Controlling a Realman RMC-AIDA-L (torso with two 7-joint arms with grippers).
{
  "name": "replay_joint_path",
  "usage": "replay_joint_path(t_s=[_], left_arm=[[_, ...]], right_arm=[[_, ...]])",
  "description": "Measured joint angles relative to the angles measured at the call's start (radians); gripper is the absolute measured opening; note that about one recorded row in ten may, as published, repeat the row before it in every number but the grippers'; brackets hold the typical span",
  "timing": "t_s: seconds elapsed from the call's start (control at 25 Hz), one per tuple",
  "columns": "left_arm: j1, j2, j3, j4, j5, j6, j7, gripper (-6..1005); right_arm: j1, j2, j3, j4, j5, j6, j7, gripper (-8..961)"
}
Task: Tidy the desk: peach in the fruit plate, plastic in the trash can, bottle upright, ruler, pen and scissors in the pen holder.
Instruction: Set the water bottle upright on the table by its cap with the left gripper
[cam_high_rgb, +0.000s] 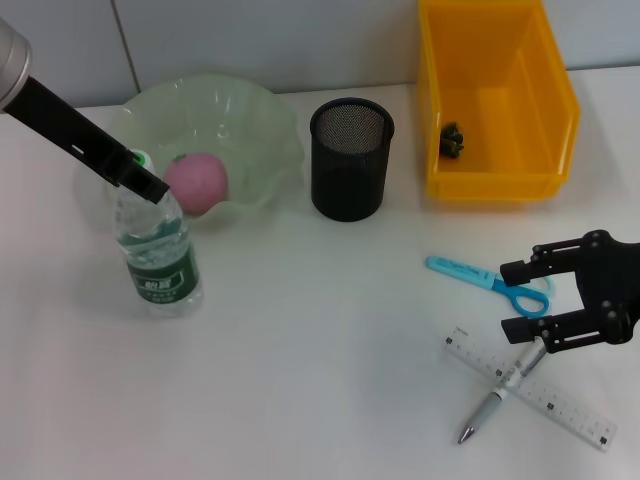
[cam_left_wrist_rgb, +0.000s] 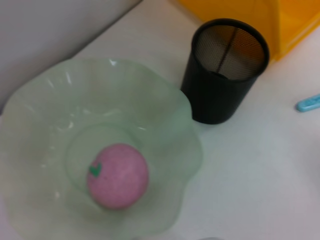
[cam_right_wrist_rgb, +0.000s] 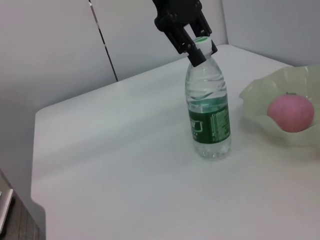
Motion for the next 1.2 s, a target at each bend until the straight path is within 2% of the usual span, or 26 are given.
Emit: replay_joint_path(t_s=[1.2], left_arm=[[0.014, -0.014, 0.005, 0.025, 0.057, -0.04, 0.014, 448]], right_arm=[[0.006, 0.0, 0.0, 0.0, 0.004, 0.002, 0.0, 710]])
